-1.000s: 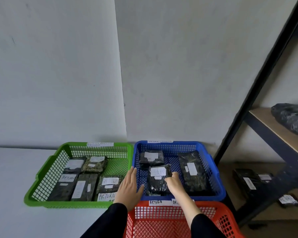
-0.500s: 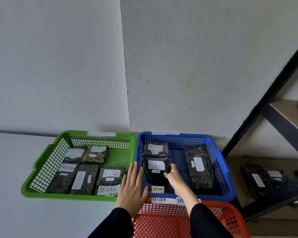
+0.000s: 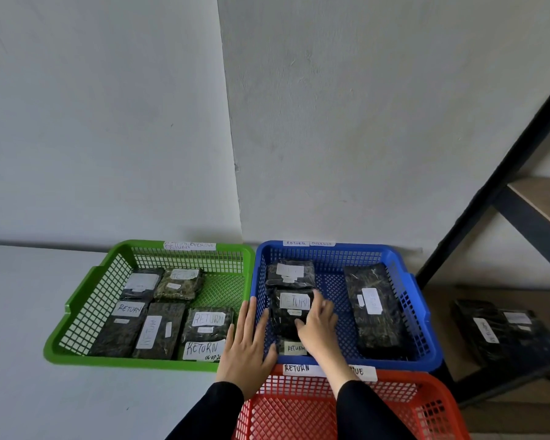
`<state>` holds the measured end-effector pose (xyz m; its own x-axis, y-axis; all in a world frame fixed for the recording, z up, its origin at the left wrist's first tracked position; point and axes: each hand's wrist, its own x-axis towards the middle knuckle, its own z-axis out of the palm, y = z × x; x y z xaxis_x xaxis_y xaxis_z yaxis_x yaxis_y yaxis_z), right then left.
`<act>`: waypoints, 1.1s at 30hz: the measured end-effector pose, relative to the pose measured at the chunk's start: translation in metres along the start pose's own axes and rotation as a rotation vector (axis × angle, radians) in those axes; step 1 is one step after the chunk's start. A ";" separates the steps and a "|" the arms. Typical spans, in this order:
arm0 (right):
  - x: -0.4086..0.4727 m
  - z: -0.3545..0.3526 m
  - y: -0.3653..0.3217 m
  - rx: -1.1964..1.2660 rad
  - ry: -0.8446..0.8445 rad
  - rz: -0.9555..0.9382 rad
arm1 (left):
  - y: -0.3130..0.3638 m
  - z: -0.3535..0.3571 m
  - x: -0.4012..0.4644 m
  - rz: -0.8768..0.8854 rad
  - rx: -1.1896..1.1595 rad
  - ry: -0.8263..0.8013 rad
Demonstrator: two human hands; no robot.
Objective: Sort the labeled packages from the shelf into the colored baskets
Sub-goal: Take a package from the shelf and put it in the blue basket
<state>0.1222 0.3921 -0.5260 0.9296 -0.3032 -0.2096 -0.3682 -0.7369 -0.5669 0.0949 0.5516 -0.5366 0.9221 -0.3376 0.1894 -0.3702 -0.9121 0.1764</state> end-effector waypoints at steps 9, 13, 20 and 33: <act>-0.005 -0.003 -0.004 -0.245 -0.019 -0.236 | -0.001 0.004 0.000 0.018 0.004 0.020; -0.001 0.001 -0.004 -0.220 -0.144 -0.196 | -0.001 0.003 0.000 0.016 0.005 0.024; 0.003 0.005 -0.002 -0.214 -0.188 -0.182 | -0.001 0.002 0.001 0.011 0.000 0.003; -0.010 -0.024 -0.011 -0.124 -0.494 -0.213 | 0.000 -0.003 0.002 0.000 -0.011 -0.062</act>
<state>0.1166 0.3887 -0.4985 0.8705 0.1582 -0.4661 -0.1423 -0.8256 -0.5460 0.0962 0.5516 -0.5338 0.9271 -0.3519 0.1290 -0.3712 -0.9094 0.1874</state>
